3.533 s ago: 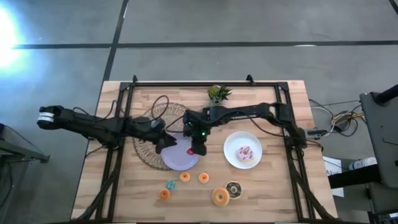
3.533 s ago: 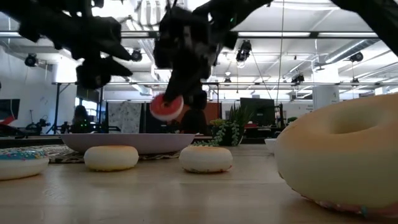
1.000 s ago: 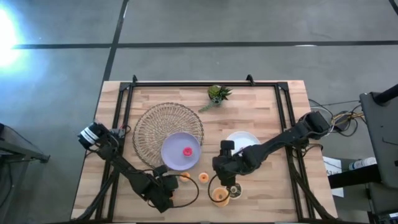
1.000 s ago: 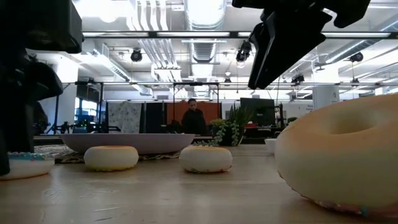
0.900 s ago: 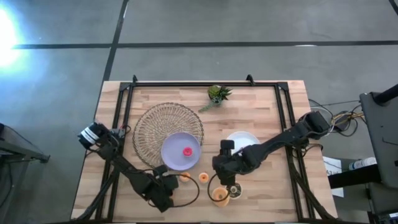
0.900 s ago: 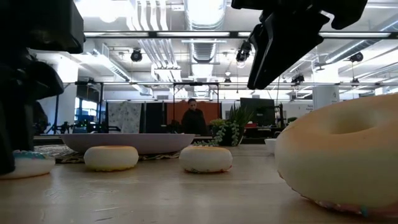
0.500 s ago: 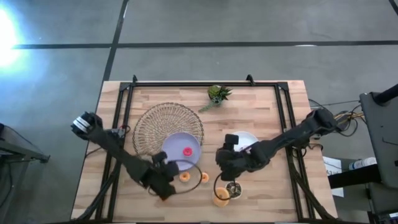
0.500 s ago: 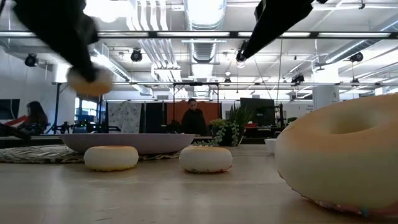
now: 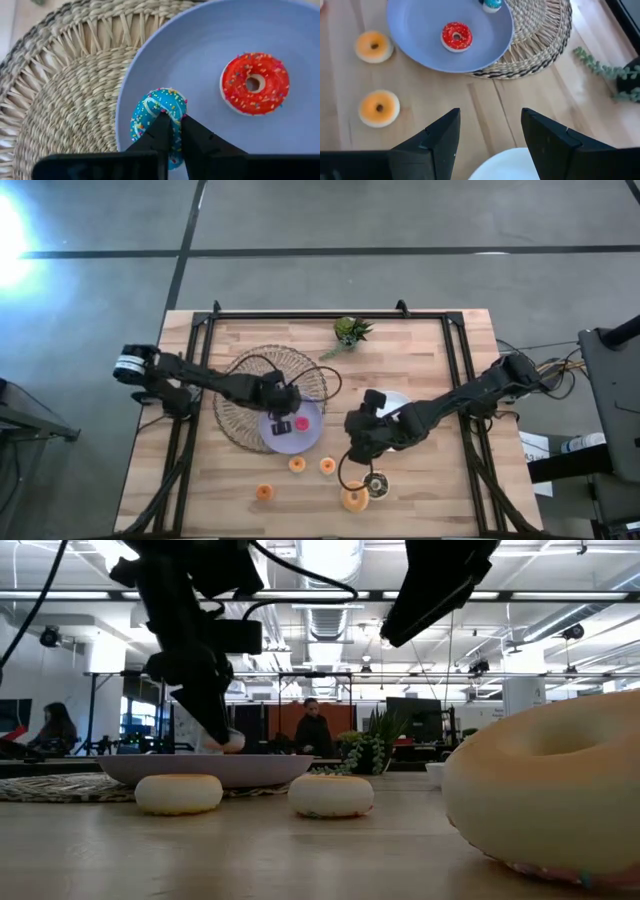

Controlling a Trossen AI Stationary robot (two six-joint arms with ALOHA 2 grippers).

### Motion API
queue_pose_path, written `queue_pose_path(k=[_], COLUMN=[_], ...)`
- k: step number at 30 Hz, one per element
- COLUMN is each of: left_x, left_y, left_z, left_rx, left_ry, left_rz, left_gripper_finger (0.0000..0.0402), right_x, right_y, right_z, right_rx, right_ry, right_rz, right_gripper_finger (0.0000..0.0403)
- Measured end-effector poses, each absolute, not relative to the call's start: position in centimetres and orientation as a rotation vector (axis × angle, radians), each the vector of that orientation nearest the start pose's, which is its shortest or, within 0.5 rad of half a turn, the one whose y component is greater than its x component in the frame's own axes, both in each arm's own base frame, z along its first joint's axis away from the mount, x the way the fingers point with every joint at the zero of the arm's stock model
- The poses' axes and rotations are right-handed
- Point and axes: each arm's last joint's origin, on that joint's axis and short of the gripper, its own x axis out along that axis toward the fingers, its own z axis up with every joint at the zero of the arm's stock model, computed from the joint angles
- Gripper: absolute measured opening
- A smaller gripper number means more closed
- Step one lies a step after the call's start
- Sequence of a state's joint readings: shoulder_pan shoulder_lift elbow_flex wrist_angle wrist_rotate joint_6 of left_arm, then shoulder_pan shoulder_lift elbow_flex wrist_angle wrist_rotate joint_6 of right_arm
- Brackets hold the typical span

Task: Pick & Place donuts
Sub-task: Put the small blue donut on the purple plate, then adjust the small red donut on the purple plate

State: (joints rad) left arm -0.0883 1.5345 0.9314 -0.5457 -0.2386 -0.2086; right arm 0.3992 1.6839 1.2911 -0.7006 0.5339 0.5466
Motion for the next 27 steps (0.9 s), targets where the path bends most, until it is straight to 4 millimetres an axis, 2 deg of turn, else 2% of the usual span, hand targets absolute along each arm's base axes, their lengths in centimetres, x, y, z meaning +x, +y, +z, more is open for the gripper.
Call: queue_pose_path(k=[9,12,14,16,18,20,24,27], left_x=[28.4,27.6,26.9,26.3,26.0,25.9,25.9,27.2], left_y=[-1.7,-1.8,-2.1,-2.9,-4.3,-5.8,-7.5,-7.9], left_z=[18.9,19.4,20.5,21.8,22.3,21.3,17.5,17.4], left_rx=[0.042,0.026,0.003,-0.015,-0.047,-0.095,-0.162,-0.122], left_ry=[1.139,1.181,1.175,1.104,1.001,0.948,1.058,1.043], left_rz=[0.2,0.199,0.201,0.168,0.068,-0.035,-0.013,-0.009], left_gripper_finger=[0.0128,0.0141,0.0143,0.0144,0.0144,0.0143,0.0128,0.0111], right_x=[32.0,32.1,32.1,32.1,32.1,32.1,32.2,32.2], right_y=[11.9,11.9,11.9,11.9,11.9,11.8,11.6,11.6], right_z=[24.4,24.4,24.4,24.4,24.4,24.4,24.4,24.3], right_rx=[0.033,0.034,0.028,0.023,0.009,-0.008,-0.012,-0.012], right_ry=[0.885,0.885,0.887,0.892,0.896,0.9,0.902,0.903], right_rz=[-0.41,-0.409,-0.403,-0.393,-0.383,-0.376,-0.378,-0.379], right_gripper_finger=[0.0203,0.0203,0.0203,0.0203,0.0203,0.0203,0.0203,0.0203])
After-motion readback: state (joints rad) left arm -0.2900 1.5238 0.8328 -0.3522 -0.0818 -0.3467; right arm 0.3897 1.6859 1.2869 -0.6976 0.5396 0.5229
